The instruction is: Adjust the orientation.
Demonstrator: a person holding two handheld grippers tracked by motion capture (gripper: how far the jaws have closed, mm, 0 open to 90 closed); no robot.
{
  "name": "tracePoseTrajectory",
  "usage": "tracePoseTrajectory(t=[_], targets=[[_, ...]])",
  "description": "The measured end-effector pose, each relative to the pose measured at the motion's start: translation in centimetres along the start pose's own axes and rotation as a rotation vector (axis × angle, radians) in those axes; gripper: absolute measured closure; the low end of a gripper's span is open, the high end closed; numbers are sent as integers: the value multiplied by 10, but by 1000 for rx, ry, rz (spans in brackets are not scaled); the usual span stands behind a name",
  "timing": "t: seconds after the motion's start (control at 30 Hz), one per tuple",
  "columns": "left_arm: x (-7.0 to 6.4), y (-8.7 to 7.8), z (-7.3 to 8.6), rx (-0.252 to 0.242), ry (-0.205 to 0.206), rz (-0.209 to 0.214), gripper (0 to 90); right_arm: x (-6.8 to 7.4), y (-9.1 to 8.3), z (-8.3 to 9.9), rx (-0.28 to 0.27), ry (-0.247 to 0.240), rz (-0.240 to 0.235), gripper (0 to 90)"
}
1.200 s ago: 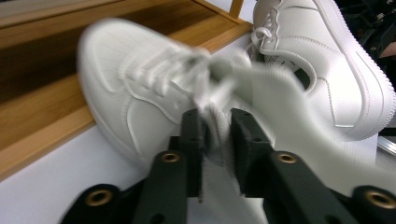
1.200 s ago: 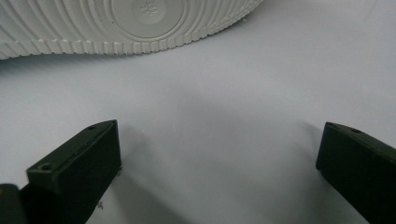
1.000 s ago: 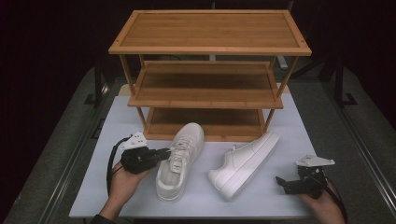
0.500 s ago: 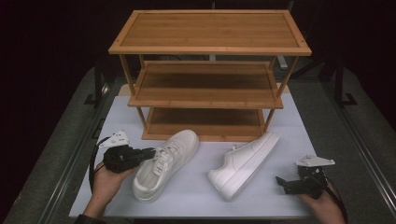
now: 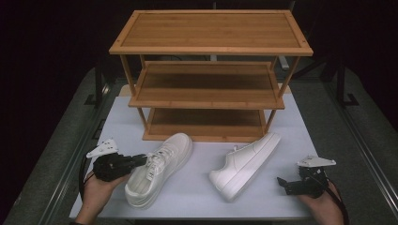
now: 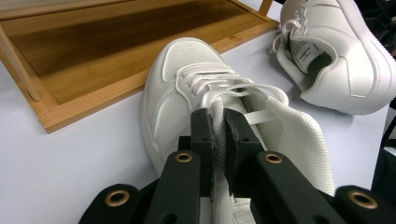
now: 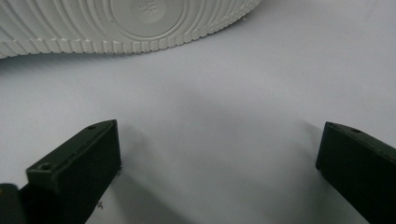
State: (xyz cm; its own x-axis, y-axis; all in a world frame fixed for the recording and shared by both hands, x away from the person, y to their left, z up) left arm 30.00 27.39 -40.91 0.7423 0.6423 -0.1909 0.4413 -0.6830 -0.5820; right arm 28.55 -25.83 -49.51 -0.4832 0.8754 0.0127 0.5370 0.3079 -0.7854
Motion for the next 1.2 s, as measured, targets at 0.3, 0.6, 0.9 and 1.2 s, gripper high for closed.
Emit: tracePoseTrajectory(t=[0.3, 0.6, 0.9, 1.2], targets=[[-1, -6, -1, -4, 13, -15, 629, 0, 0, 0, -2, -1, -2, 0], [10, -31, 10, -17, 4, -92, 413, 0, 0, 0, -2, -1, -2, 0], [36, -49, 36, 25, -35, -201, 289, 0, 0, 0, -3, -1, -2, 0], [59, -35, 68, 179, -25, -315, 116, 0, 0, 0, 1, -1, -1, 0]])
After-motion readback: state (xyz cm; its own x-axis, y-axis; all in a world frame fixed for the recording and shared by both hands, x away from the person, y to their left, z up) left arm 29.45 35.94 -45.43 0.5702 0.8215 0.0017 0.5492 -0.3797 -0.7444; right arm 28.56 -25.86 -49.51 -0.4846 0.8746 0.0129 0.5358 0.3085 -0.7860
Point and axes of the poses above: each handheld gripper's, and its own axes: y roughly forward along the jaws, z roughly out of its underside, x roughly to its left, the point moved 5 cm from there along y, roughly forward along the jaws, and after that the axes turned 5 degrees about x, right-handed, at the moved point
